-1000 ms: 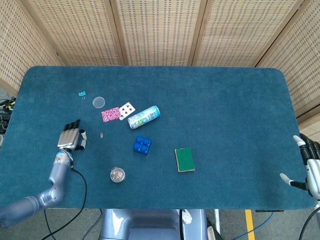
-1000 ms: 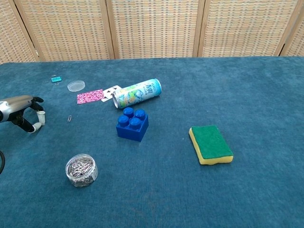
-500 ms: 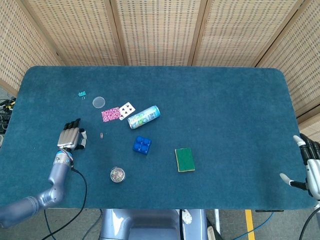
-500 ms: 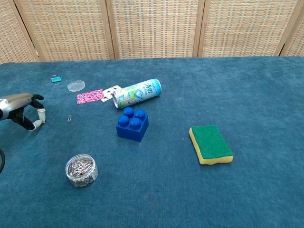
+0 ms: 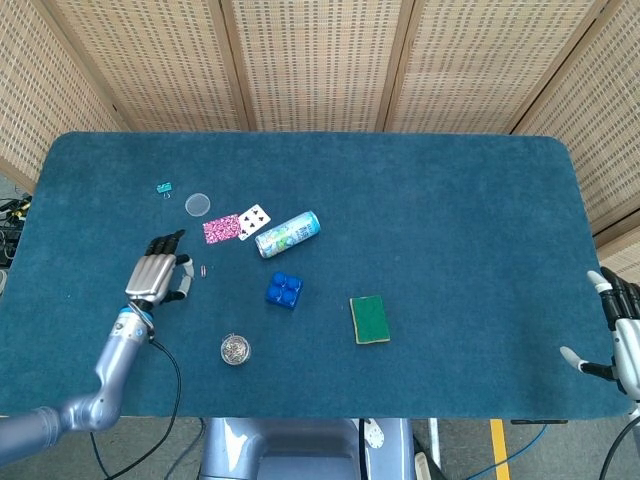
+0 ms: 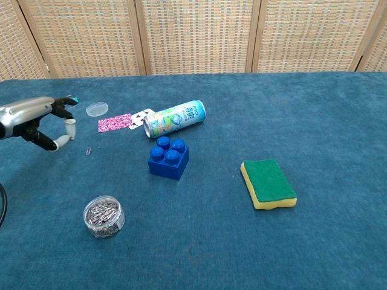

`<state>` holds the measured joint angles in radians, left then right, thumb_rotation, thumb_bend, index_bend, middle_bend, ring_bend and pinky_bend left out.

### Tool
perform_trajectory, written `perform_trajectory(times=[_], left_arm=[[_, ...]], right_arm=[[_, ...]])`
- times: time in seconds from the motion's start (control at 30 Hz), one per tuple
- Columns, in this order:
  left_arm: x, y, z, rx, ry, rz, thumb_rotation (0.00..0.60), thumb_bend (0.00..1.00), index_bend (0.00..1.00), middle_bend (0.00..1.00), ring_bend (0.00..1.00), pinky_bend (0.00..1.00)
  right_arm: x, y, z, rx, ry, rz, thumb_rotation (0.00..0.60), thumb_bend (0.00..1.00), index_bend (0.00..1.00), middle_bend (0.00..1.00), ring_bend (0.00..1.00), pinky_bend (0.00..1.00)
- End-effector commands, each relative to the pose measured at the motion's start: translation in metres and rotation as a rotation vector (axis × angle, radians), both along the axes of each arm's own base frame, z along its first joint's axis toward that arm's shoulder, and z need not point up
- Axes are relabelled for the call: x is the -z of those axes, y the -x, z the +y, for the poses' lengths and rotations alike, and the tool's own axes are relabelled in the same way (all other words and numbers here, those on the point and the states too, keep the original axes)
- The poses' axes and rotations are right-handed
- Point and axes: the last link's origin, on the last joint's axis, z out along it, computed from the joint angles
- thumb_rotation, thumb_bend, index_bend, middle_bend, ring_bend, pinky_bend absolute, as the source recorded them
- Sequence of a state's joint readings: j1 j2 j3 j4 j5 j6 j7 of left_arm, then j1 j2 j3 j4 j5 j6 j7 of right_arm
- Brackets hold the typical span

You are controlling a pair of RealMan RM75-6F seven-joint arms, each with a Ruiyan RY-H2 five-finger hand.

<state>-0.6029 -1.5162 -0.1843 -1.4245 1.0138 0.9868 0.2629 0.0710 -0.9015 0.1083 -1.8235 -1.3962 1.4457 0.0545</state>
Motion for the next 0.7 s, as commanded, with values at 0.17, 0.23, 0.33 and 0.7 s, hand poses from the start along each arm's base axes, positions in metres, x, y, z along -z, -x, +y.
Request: perform_trajectory(times=[0.17, 0.23, 0.33, 0.7], left_arm=[[0.003, -0.024, -0.052, 0.153, 0.142, -0.052, 0.6, 0.53, 0.79, 0.0, 0.0, 0.0], [0.005, -0.03, -0.063, 0.181, 0.174, -0.058, 0.6, 0.53, 0.79, 0.0, 0.0, 0.0], [0.008, -0.037, -0.077, 0.218, 0.213, -0.066, 0.6, 0.53, 0.79, 0.0, 0.0, 0.0], [0.014, -0.042, -0.094, 0.231, 0.269, -0.013, 0.6, 0.53, 0.79, 0.0, 0.0, 0.0]], right_arm=[[-0.001, 0.0, 0.001, -0.002, 0.002, -0.005, 0.6, 0.0, 0.0, 0.0, 0.0, 0.0], [-0.002, 0.0, 0.001, -0.002, 0.005, -0.006, 0.6, 0.0, 0.0, 0.0, 0.0, 0.0], [-0.002, 0.0, 0.001, -0.003, 0.005, -0.009, 0.6, 0.0, 0.0, 0.0, 0.0, 0.0], [-0.003, 0.0, 0.001, -0.005, 0.005, -0.012, 0.6, 0.0, 0.0, 0.0, 0.0, 0.0]])
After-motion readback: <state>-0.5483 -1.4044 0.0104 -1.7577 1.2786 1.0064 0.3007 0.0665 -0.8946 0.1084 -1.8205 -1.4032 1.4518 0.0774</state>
